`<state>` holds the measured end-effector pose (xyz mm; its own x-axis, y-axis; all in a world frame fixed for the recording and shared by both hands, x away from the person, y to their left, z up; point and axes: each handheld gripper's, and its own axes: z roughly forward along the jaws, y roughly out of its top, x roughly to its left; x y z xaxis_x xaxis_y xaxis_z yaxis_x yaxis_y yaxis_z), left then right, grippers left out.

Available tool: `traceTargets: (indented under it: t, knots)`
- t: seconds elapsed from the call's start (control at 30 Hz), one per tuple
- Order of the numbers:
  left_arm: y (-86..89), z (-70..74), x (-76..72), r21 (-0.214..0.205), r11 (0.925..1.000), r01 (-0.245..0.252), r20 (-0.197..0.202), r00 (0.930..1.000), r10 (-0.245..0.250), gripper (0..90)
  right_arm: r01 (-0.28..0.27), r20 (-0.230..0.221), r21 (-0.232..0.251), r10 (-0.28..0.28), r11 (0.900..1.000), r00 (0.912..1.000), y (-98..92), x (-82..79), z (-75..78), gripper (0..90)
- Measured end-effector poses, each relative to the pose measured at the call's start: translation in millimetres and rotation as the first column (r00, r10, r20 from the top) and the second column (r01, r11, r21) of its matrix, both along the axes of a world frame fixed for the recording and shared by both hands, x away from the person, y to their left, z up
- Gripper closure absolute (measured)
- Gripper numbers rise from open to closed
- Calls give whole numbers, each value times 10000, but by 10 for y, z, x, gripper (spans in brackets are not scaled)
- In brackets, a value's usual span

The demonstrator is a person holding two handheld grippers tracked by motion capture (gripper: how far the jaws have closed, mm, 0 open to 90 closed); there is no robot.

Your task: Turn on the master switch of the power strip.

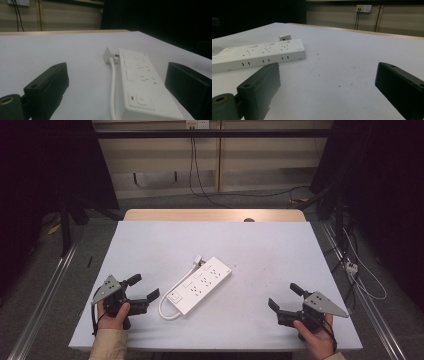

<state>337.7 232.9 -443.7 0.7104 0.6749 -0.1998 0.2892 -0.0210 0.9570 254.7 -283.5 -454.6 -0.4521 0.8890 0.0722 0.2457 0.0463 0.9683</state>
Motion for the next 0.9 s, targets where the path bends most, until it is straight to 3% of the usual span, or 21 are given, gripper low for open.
traceTargets:
  t: [0.3,0.57,0.9]
  knots:
    - [-33,11,7,-102,9999,-13,49,10000,14,51,4,22,-53,-4,10000,10000,-10,-14,8,57]
    - [-116,34,27,103,9995,297,-15,9996,-297,71,-45,32,-77,46,10000,10000,-8,-14,10,59]
    - [-169,51,45,204,9986,486,-218,9986,-482,169,-122,22,-57,122,9999,9999,6,-14,10,63]
